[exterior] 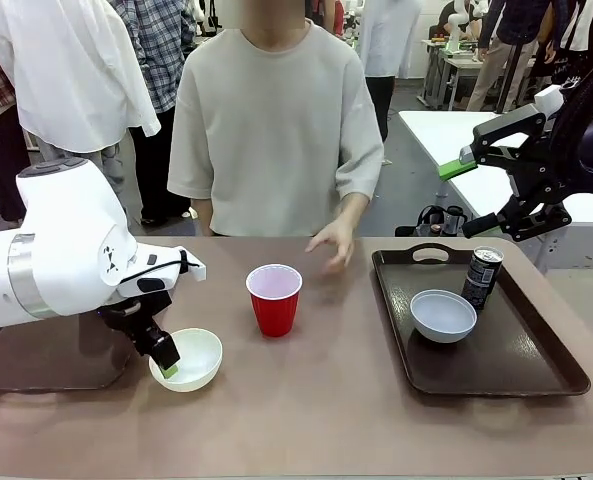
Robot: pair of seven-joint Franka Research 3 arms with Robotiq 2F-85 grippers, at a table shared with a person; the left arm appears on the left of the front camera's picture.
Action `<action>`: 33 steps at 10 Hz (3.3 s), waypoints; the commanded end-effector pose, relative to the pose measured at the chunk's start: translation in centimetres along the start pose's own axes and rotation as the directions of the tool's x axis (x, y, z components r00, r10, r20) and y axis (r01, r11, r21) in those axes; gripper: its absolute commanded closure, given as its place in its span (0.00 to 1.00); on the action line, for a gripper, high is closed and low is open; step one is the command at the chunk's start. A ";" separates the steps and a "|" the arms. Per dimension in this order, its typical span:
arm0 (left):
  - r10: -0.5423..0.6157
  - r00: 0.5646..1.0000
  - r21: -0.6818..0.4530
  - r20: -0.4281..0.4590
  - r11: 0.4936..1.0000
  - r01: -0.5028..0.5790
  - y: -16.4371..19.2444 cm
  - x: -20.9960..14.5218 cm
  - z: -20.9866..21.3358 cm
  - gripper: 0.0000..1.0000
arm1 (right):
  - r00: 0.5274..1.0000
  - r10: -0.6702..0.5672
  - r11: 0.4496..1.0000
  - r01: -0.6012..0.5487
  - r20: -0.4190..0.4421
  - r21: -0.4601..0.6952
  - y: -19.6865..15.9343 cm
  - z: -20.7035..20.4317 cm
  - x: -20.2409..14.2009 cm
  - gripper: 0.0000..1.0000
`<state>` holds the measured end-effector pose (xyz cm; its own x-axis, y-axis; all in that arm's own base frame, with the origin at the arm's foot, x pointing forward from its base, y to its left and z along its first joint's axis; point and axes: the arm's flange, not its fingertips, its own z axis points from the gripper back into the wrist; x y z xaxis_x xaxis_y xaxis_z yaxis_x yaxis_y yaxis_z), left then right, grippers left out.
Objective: Prepare tableware on both trays.
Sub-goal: Pick up a Picnic Bowl from the table and place it on a Handle tray.
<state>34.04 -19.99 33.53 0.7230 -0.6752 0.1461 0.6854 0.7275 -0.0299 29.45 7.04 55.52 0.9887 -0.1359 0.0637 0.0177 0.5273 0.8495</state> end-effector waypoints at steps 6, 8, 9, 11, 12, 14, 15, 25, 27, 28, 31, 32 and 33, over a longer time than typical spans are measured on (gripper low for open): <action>0.151 0.985 0.074 0.082 0.985 -0.157 0.5 1.5 -0.4 1.00 | 1.000 0.018 1.000 -0.018 -0.013 0.006 -0.1 0.1 0.3 0.08; 0.198 0.974 0.068 0.108 0.976 -0.206 0.8 1.8 -0.2 1.00 | 1.000 0.018 1.000 -0.018 -0.013 0.006 -0.1 0.1 0.3 0.08; 0.207 0.972 0.067 0.114 0.974 -0.215 0.8 1.9 -0.2 1.00 | 1.000 0.018 1.000 -0.018 -0.013 0.006 -0.1 0.1 0.3 0.08; 0.277 0.940 0.130 0.198 0.943 -0.305 -1.0 1.8 0.9 1.00 | 1.000 0.018 1.000 -0.018 -0.013 0.006 -0.1 0.1 0.3 0.08; 0.240 0.959 0.028 0.148 0.969 -0.246 -0.5 1.5 3.3 1.00 | 1.000 0.018 1.000 -0.018 -0.013 0.006 -0.1 0.1 0.3 0.08; 0.299 0.944 0.074 0.139 0.948 -0.311 0.1 1.5 8.1 1.00 | 1.000 0.018 1.000 -0.018 -0.013 0.006 -0.1 0.1 0.3 0.08; 0.311 0.941 0.111 0.136 0.939 -0.327 0.3 1.8 10.7 1.00 | 1.000 0.018 1.000 -0.018 -0.013 0.006 -0.1 0.1 0.3 0.08; 0.446 0.893 0.204 0.067 0.870 -0.449 8.3 -1.1 14.4 1.00 | 1.000 0.018 1.000 -0.018 -0.013 0.006 -0.1 0.1 0.3 0.08; 0.455 0.888 0.190 0.062 0.869 -0.458 10.6 -3.2 13.8 1.00 | 1.000 0.018 1.000 -0.018 -0.013 0.006 -0.1 0.1 0.3 0.08; 0.452 0.889 0.173 0.071 0.873 -0.457 11.5 -4.0 13.4 1.00 | 1.000 0.018 1.000 -0.018 -0.013 0.006 -0.1 0.1 0.3 0.08; 0.451 0.890 0.070 0.071 0.888 -0.455 13.9 -7.3 11.0 1.00 | 1.000 0.018 1.000 -0.018 -0.013 0.006 -0.1 0.1 0.3 0.08; 0.448 0.892 0.060 0.067 0.890 -0.452 14.3 -8.3 10.1 1.00 | 1.000 0.018 1.000 -0.018 -0.013 0.006 -0.1 0.1 0.3 0.08; 0.453 0.889 0.032 0.073 0.889 -0.456 14.8 -9.3 8.9 1.00 | 1.000 0.018 1.000 -0.018 -0.013 0.006 -0.1 0.1 0.3 0.08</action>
<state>37.82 -2.32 42.12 0.9557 -0.2475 0.1596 0.2524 0.9676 -0.0111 29.45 7.03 55.51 0.9887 -0.1356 0.0635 0.0179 0.5279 0.8491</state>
